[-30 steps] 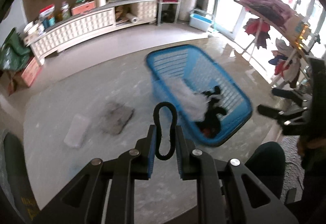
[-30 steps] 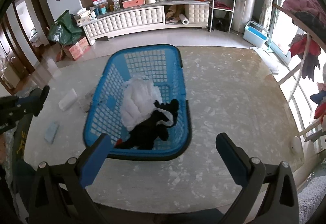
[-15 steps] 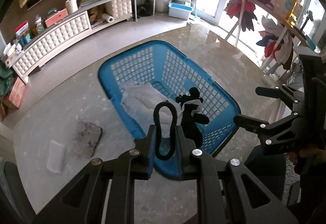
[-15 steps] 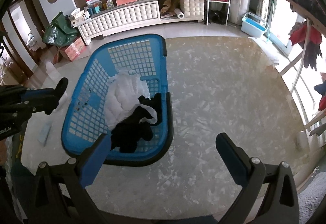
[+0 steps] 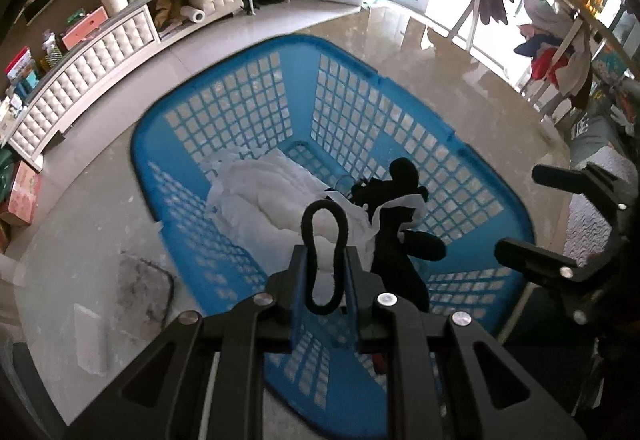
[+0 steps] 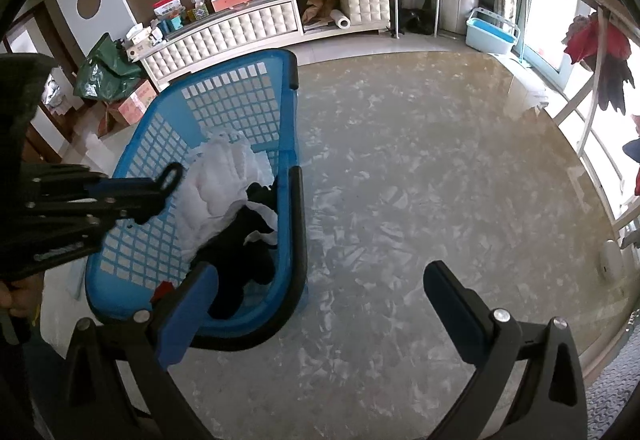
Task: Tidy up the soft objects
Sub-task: 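Carry the black ring with the left gripper into the basket and release it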
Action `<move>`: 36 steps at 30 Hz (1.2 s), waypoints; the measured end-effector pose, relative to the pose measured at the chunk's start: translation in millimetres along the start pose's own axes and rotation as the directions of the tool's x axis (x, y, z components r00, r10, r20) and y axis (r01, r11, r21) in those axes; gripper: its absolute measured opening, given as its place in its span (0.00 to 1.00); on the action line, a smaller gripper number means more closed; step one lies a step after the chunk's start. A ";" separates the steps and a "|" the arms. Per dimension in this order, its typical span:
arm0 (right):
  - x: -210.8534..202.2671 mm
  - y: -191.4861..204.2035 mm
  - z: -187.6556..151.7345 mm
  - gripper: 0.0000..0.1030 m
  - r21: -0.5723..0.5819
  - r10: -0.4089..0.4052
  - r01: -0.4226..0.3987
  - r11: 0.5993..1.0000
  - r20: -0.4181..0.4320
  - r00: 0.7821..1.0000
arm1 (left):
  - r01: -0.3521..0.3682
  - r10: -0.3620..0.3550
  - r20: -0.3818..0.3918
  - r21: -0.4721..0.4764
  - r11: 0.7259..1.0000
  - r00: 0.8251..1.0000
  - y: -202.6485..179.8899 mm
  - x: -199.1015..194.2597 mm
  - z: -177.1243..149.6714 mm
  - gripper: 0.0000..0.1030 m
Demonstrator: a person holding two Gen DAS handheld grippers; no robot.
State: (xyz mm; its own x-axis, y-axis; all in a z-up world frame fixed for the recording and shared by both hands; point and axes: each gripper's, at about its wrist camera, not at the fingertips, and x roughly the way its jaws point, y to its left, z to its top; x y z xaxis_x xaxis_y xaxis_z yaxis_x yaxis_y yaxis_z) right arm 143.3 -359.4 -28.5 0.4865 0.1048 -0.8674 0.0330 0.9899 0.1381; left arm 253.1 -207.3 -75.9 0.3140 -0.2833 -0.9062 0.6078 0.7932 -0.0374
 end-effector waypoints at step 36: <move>3.5 -17.8 5.6 1.00 0.052 0.020 -0.019 0.998 -0.028 0.999 | -0.081 0.082 -0.015 0.022 0.996 0.997 -13.7 11.6 6.7 0.67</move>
State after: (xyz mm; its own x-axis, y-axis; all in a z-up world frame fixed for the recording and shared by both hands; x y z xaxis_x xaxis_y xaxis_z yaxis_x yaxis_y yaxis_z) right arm 149.3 -377.3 -31.3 0.4628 0.1271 -0.8773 0.0697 0.9814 0.1790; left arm 253.3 -225.1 -83.1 0.3515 -0.2095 -0.9124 0.5962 0.8016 0.0456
